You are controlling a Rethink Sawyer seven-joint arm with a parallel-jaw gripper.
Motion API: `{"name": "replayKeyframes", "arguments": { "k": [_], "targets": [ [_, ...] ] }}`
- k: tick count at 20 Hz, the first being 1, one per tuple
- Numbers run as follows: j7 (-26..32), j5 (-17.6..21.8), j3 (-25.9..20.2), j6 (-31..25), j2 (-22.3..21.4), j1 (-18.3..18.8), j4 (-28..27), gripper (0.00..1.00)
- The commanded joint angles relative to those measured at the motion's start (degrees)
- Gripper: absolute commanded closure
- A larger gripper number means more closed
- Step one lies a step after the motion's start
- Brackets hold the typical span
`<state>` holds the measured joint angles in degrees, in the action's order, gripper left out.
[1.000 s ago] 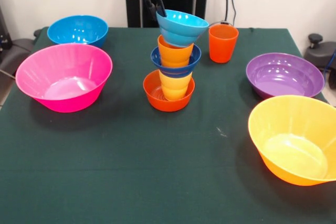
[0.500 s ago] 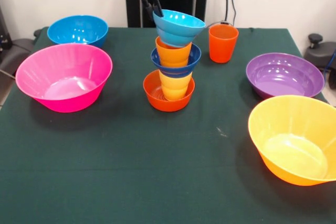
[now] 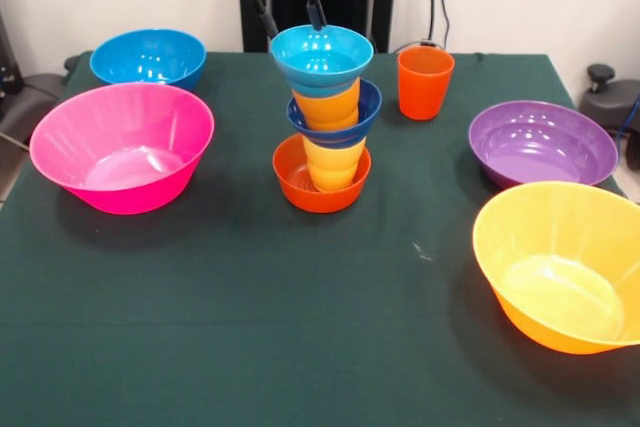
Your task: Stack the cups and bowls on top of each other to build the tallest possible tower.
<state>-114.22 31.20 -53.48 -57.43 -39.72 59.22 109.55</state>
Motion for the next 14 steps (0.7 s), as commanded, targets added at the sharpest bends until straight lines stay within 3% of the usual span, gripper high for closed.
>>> {"name": "replayKeyframes", "arguments": {
  "k": [1,14],
  "targets": [
    [13.7,4.0,2.5,-5.2,2.0,-0.7,2.0,0.00],
    [11.9,3.3,1.9,-3.5,1.2,-0.9,3.8,0.00]
  ]
}}
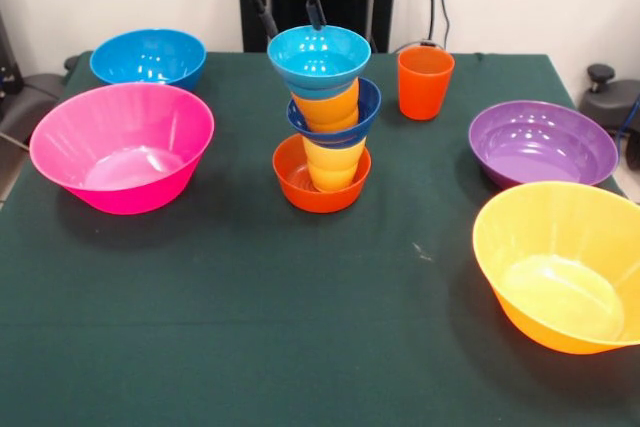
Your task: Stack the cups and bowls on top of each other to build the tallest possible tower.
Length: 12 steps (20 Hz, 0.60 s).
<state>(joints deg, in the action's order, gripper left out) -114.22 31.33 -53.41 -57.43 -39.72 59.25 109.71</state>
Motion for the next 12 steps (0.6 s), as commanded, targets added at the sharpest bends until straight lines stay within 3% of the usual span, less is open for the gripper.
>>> {"name": "replayKeyframes", "arguments": {
  "k": [1,6,12],
  "targets": [
    [11.8,3.3,1.8,-3.5,1.1,-1.2,3.4,0.00],
    [9.3,3.1,0.1,-0.7,-3.9,-1.2,4.9,0.00],
    [8.5,0.6,-3.2,-0.6,-16.0,-0.6,5.7,0.00]
  ]
}}
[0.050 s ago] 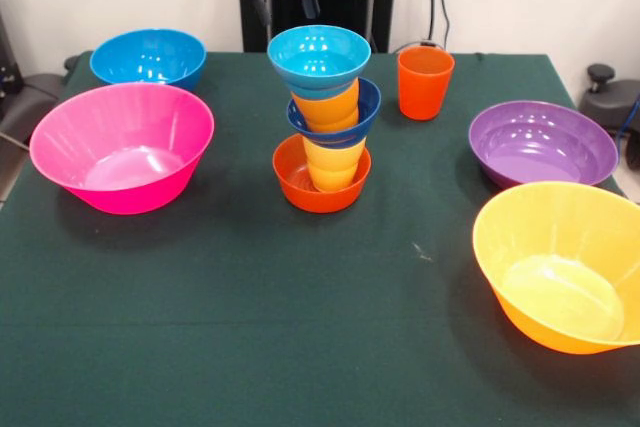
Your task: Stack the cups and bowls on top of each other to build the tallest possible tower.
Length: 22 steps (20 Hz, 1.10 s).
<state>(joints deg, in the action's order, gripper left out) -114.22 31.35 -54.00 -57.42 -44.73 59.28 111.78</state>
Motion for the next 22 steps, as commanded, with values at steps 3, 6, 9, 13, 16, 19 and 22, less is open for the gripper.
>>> {"name": "replayKeyframes", "arguments": {
  "k": [3,6,9,13,16,19,22],
  "targets": [
    [9.3,-0.7,-3.6,-1.4,-15.9,-0.3,3.2,0.00],
    [10.0,-1.3,-3.5,-2.7,-18.5,-0.6,2.0,0.00],
    [10.2,-1.4,-3.3,-2.2,-19.2,-1.2,0.5,0.00],
    [9.8,-2.1,-3.4,0.1,-19.8,-1.4,-0.7,0.00],
    [9.3,-1.7,-2.4,0.8,-18.6,-1.6,-1.8,0.00],
    [9.3,-0.9,-1.7,1.9,-16.6,-1.6,-2.3,0.00],
    [9.2,-0.3,-1.3,2.4,-15.5,-1.7,-3.0,0.00]
  ]
}}
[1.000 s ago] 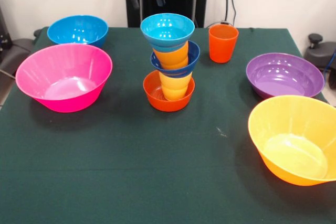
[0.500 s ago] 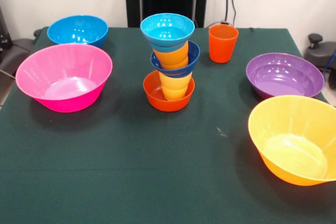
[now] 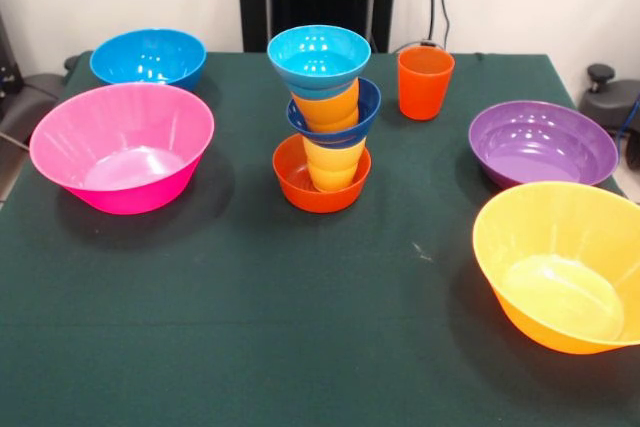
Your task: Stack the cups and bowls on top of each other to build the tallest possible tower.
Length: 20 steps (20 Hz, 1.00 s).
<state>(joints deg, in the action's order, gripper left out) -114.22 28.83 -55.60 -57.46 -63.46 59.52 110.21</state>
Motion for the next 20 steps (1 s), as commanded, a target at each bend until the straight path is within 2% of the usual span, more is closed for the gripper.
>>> {"name": "replayKeyframes", "arguments": {
  "k": [1,12,15,20],
  "targets": [
    [9.4,2.3,0.2,2.6,3.2,-1.8,-1.4,0.00],
    [9.6,1.6,-0.1,1.7,4.2,-2.2,-2.2,0.00],
    [9.5,1.7,-0.1,2.4,4.8,-2.1,-2.3,0.00],
    [8.2,4.0,1.0,5.9,6.6,-2.1,-1.5,0.00]
  ]
}}
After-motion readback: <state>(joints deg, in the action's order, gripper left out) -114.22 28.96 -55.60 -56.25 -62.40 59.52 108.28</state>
